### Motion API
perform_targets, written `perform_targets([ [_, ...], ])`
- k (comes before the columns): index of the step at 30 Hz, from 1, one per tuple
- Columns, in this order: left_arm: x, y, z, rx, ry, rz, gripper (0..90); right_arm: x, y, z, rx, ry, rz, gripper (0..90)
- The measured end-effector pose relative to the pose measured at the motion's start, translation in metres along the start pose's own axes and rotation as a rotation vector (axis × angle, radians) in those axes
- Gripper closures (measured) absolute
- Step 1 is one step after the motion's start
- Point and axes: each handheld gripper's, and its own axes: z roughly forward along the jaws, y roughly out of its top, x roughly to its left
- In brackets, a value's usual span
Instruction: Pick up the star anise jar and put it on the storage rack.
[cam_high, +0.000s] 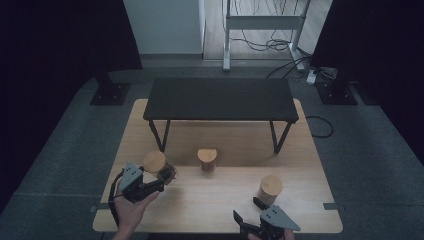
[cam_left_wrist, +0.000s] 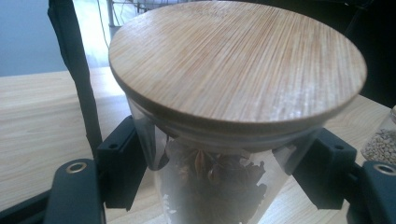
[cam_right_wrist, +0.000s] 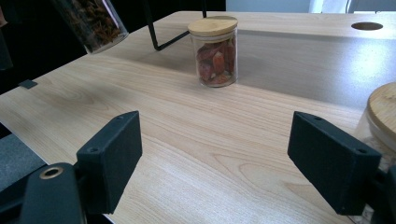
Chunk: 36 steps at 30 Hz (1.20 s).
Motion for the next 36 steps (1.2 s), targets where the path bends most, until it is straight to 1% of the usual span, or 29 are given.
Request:
perform_targets([
  [3, 0.002, 0.002, -0.001, -0.006, -0.014, -0.02, 26.7, 0.001, 0.0, 0.002, 0.008, 0.006, -0.005, 17.3],
  [7, 0.0, 0.006, -0.003, -0.025, -0.011, 0.002, 26.7, 0.004, 0.0, 0.005, 0.019, 0.008, -0.012, 17.3],
  [12, 0.001, 0.009, -0.007, -0.041, -0.005, 0.002, 26.7, 0.004, -0.001, 0.006, 0.028, 0.005, -0.013, 17.3],
  [18, 0.004, 0.01, -0.009, -0.043, -0.001, -0.008, 26.7, 0.007, 0.0, 0.006, 0.035, -0.004, -0.009, 17.3],
  [23, 0.005, 0.011, -0.009, -0.041, 0.001, -0.008, 26.7, 0.008, 0.001, 0.007, 0.039, 0.004, -0.014, 17.3],
  [26, 0.006, 0.01, -0.009, -0.052, -0.009, -0.014, 26.7, 0.008, 0.0, 0.007, 0.037, 0.013, -0.017, 17.4],
  [29, 0.007, 0.013, -0.009, -0.05, -0.011, -0.017, 26.7, 0.009, 0.0, 0.007, 0.037, 0.015, -0.019, 17.3],
  [32, 0.009, 0.018, -0.008, -0.044, -0.025, -0.02, 26.7, 0.009, 0.0, 0.007, 0.037, 0.016, -0.019, 17.3],
  [36, 0.01, 0.023, -0.007, -0.05, -0.023, -0.014, 26.7, 0.009, 0.0, 0.006, 0.033, 0.018, -0.021, 17.3],
])
